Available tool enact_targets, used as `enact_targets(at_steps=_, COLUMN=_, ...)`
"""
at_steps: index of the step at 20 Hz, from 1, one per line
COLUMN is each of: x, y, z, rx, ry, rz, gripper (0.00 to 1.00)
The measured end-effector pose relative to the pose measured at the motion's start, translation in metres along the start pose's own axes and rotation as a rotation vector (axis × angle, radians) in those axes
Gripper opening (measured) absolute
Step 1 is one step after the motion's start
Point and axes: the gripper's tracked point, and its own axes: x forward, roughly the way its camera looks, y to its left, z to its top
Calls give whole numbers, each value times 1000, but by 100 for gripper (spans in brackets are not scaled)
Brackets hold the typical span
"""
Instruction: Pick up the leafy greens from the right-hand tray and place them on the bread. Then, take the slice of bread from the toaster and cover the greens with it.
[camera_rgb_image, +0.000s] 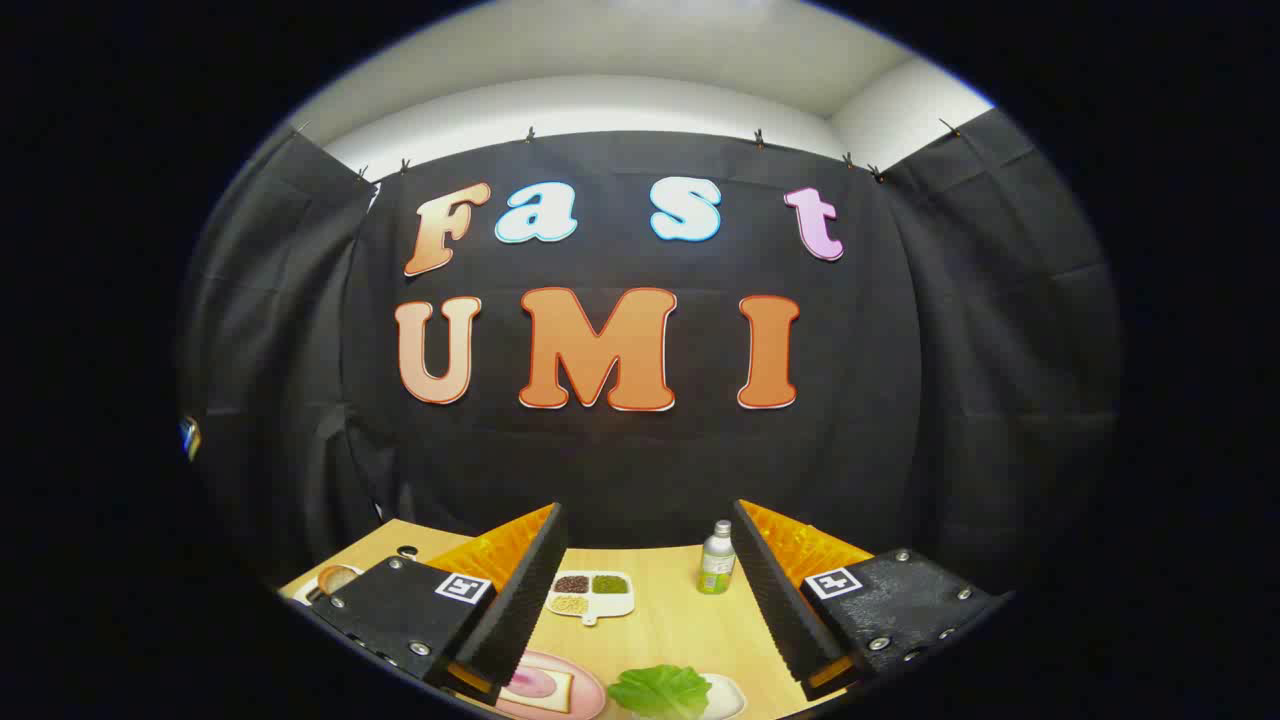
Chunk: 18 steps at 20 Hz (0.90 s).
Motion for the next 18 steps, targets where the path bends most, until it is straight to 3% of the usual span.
enact_targets(at_steps=3, x=2, y=14, z=4, rx=-8, ry=-18, rz=7, gripper=98)
enact_targets(at_steps=7, x=6, y=27, z=22, rx=-58, ry=-93, rz=-27, gripper=99)
enact_targets(at_steps=10, x=8, y=23, z=17, rx=-131, ry=-72, rz=-69, gripper=99)
enact_targets(at_steps=15, x=7, y=37, z=21, rx=-87, ry=-92, rz=4, gripper=100)
enact_targets(at_steps=18, x=17, y=36, z=-3, rx=-35, ry=-33, rz=39, gripper=100)
